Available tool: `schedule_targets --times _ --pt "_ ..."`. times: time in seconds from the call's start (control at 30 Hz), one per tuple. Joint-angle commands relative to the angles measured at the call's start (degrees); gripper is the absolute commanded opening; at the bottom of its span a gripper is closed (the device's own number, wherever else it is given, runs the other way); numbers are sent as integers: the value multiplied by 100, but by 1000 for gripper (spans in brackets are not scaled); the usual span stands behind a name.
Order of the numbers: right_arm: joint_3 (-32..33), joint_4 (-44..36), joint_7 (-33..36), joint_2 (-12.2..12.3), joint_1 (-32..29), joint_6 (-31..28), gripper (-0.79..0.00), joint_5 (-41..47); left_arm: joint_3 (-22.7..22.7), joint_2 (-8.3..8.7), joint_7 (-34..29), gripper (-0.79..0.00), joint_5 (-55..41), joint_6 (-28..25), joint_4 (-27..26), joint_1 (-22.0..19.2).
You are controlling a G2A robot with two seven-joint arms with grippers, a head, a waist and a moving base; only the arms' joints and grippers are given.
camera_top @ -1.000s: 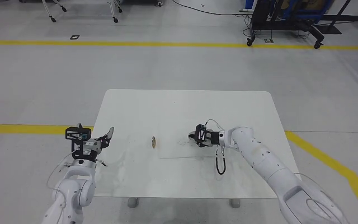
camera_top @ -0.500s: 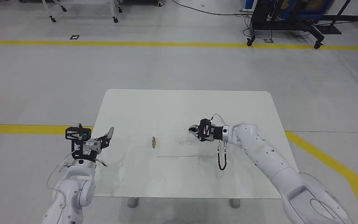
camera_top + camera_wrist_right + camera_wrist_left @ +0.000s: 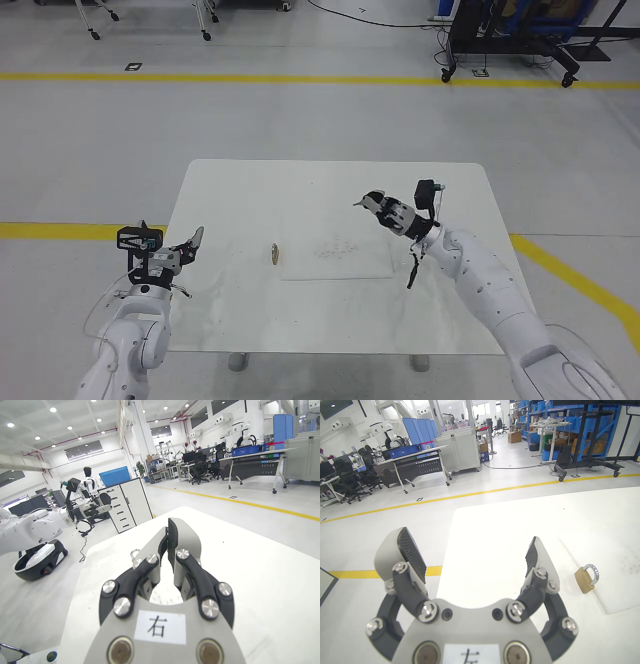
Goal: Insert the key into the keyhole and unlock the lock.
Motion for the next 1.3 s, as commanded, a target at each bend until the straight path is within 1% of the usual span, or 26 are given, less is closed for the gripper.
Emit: schedule_targets --times 0.0,0.13,0.17,0.2,0.23,0.3,0.33,0.37,0.4,0.47,0.5,0.53,0.77,0.8,0.87,0.97,1.03,1.13,1.2,1.27 --pt "1 0 4 0 0 -1 -785 -375 0 0 0 0 0 0 0 0" --pt "1 0 4 0 0 -1 -785 -375 0 0 0 0 0 0 0 0" --pt "1 0 4 0 0 -1 -785 -375 13 -9 50 0 -130 -22 -23 -16" --pt "-3 1 21 -2 -24 26 -785 -359 71 -36 160 0 -564 -120 -30 -31" --pt "-11 -17 22 -25 -129 81 -785 -165 137 -62 218 0 -991 -230 -1 -66" --pt "-74 -60 62 -94 -258 14 -785 317 296 -115 228 0 -1806 -412 94 -241" --pt "-106 -54 82 -134 -295 12 -785 570 420 -152 195 0 -2433 -602 146 -358" --pt "-169 -70 107 -183 -332 -1 -785 834 576 -198 88 0 -3217 -760 220 -487" --pt "-225 -61 178 -222 -329 -1 -785 1006 694 -232 -70 0 -3778 -816 303 -636" --pt "-275 -55 142 -294 -341 -1 -785 1399 927 -276 -621 0 -4545 -849 429 -929" --pt "-289 -74 100 -319 -355 -1 -785 1582 983 -283 -906 0 -4720 -770 474 -1070" --pt "-281 -82 67 -330 -367 -1 -785 1720 998 -283 -1057 0 -4759 -723 482 -1160" --pt "-266 -88 64 -327 -373 -1 -785 1770 998 -283 -1057 0 -4759 -723 482 -1160" --pt "-266 -88 64 -327 -373 -1 -785 1770 997 -290 -1038 0 -4887 -719 480 -1157" --pt "-269 -104 72 -331 -393 3 -785 1807 1047 -331 -1256 0 -5803 -815 562 -1248" --pt "-434 -374 377 -415 -509 -1 -785 2358 1289 -395 -1900 0 -7033 -1005 1045 -1665" --pt "-622 -514 597 -498 -546 -1 -785 2985 1531 -453 -2414 0 -7849 -1072 1476 -2043" --pt "-890 -508 1130 -609 -488 -1 -785 4108 1876 -535 -3196 0 -8737 -1203 2191 -2622" --pt "-1056 -473 1585 -673 -430 -1 -785 4863 2054 -577 -3815 0 -9164 -1424 2637 -2978" --pt "-1198 -377 2093 -726 -372 -1 -785 5552 2156 -615 -4416 0 -9682 -1790 3088 -3244"
